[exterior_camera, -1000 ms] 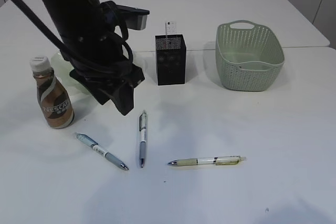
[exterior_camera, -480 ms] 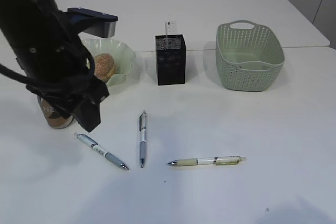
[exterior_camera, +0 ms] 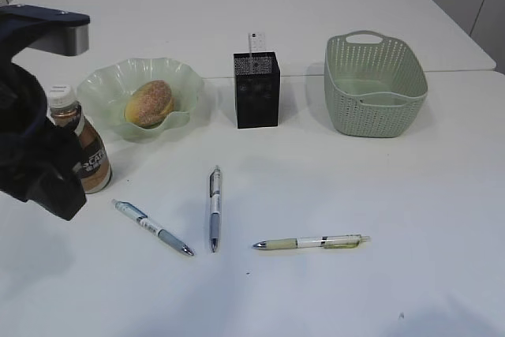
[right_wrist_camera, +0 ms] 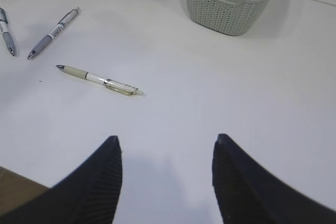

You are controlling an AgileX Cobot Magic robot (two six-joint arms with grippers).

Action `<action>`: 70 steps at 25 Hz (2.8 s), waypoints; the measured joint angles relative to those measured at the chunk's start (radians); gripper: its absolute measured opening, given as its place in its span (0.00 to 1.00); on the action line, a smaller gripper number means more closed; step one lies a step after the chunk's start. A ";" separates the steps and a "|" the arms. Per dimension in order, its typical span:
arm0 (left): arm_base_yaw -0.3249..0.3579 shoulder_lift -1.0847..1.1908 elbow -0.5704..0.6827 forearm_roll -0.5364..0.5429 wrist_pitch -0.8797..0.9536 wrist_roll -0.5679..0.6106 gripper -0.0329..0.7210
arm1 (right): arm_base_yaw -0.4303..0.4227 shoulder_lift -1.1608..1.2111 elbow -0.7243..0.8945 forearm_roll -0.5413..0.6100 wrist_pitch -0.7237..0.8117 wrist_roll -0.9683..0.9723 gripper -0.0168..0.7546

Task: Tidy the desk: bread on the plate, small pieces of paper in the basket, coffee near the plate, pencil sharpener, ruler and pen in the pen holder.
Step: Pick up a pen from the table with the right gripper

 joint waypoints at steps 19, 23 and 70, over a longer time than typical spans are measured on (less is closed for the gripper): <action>0.000 -0.033 0.030 -0.059 -0.130 -0.122 0.52 | 0.000 0.000 0.000 0.000 0.000 0.000 0.59; 0.000 -0.044 0.030 0.029 -0.105 -0.122 0.51 | 0.000 0.000 0.000 0.000 0.000 0.000 0.59; 0.000 -0.751 0.491 0.347 -0.257 -0.082 0.50 | 0.000 0.419 -0.154 0.044 -0.165 -0.177 0.59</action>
